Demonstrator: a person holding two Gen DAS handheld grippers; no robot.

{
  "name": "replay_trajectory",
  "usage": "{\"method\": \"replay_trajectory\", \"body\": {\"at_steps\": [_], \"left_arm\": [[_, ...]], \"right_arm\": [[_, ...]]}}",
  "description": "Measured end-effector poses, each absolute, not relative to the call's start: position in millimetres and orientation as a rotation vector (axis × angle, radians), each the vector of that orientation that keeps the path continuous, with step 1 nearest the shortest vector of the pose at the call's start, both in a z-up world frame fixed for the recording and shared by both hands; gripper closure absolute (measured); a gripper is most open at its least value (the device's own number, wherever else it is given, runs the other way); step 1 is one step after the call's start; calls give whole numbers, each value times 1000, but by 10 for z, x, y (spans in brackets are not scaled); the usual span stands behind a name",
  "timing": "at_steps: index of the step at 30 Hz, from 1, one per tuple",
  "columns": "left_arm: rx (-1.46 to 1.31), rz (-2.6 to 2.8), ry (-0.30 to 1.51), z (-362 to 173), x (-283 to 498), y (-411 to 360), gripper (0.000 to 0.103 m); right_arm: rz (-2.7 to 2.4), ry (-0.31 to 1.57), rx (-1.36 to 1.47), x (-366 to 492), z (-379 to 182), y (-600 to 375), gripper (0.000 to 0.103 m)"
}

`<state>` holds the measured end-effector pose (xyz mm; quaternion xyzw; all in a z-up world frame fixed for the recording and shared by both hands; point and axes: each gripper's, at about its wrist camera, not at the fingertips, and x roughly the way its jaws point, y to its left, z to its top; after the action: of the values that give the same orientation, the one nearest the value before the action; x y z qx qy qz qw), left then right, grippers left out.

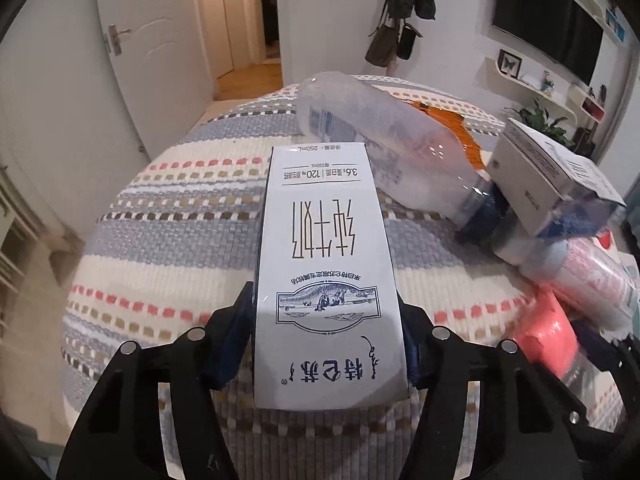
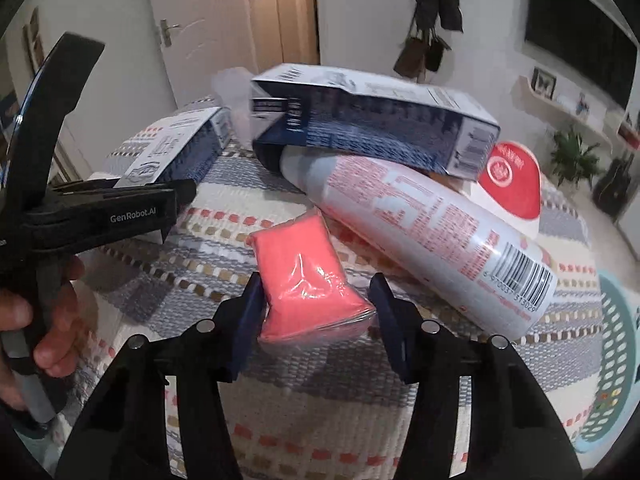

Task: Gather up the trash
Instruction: 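Grasp the white milk carton with the left tool while the right tool grasps the pink packet, then carry carton and packet to the blue basket and open both tools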

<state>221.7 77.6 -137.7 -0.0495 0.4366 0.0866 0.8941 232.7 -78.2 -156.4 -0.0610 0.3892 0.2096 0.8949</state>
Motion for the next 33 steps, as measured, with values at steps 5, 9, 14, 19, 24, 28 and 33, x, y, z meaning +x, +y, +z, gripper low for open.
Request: {"method": "replay_trajectory", "body": {"at_steps": [5, 9, 14, 19, 24, 28, 33], "left_arm": [[-114, 127, 855, -1280, 1861, 801, 44], [-100, 78, 778, -1090, 1719, 704, 44], [-45, 22, 649, -753, 1444, 465, 44], [5, -47, 557, -452, 1332, 143, 44], [69, -92, 512, -301, 1301, -238, 44], [100, -159, 497, -211, 1297, -533, 44], [145, -246, 491, -197, 1429, -997, 44]], "right_arm": [[454, 754, -100, 2167, -1443, -814, 54], [439, 708, -67, 2066, -1289, -948, 54], [397, 649, -32, 1981, -1080, -1200, 54], [306, 581, -40, 1826, -927, -1424, 55], [211, 539, -7, 1748, -829, -1780, 55], [147, 515, 55, 1710, -769, -2202, 55], [57, 505, 135, 1688, -764, -2736, 55]]}}
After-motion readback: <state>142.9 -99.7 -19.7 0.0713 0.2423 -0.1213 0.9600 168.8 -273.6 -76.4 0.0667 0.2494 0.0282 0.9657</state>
